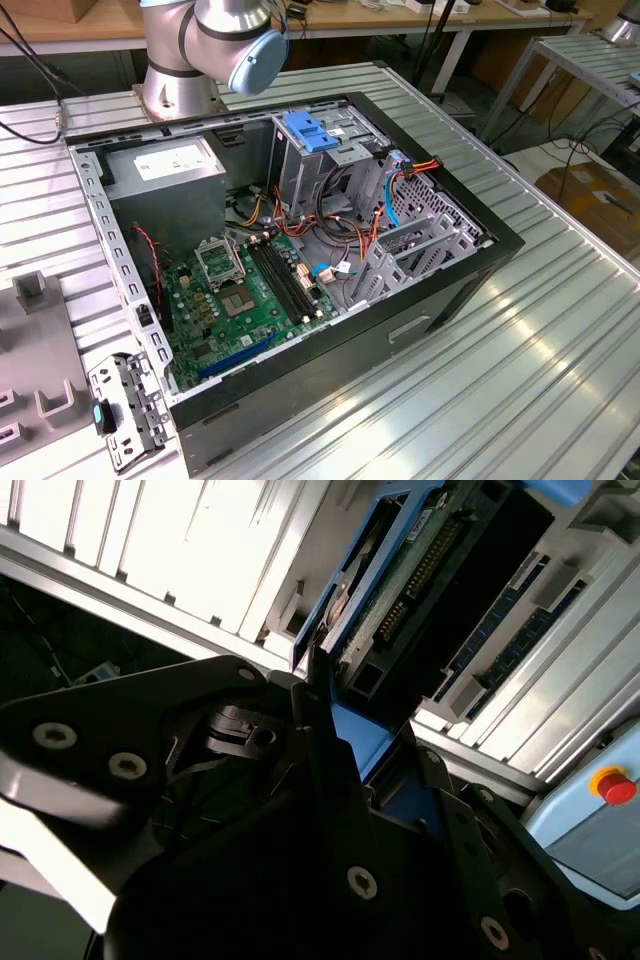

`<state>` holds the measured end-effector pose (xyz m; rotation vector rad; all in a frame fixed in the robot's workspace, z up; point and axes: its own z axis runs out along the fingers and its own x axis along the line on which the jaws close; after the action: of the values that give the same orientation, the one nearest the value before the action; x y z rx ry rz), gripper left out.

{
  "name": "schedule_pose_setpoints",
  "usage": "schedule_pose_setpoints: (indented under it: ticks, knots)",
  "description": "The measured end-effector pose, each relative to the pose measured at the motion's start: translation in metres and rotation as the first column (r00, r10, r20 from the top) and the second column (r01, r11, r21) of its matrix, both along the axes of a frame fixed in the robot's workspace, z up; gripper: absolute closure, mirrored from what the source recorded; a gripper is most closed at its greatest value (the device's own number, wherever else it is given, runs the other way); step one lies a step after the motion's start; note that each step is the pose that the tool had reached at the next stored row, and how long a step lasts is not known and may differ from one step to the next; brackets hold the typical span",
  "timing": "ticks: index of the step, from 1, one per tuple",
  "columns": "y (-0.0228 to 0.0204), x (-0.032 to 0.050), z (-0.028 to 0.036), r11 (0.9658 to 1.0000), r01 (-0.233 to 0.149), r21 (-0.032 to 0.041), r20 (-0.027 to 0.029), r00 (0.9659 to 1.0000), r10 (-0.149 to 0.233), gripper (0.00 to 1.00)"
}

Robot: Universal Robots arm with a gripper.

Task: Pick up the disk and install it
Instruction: 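Pick up the disk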

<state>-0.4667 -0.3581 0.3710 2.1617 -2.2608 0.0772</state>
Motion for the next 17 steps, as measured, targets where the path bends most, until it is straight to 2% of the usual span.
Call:
schedule_pose_setpoints:
  ticks: [5,17]
  knots:
    - [0.0,0.0,0.0097,1.0,0.0,0.0,0.0,1.0,0.0,0.63]
    - [0.0,0.0,0.0247,1.0,0.0,0.0001,0.0,1.0,0.0,0.63]
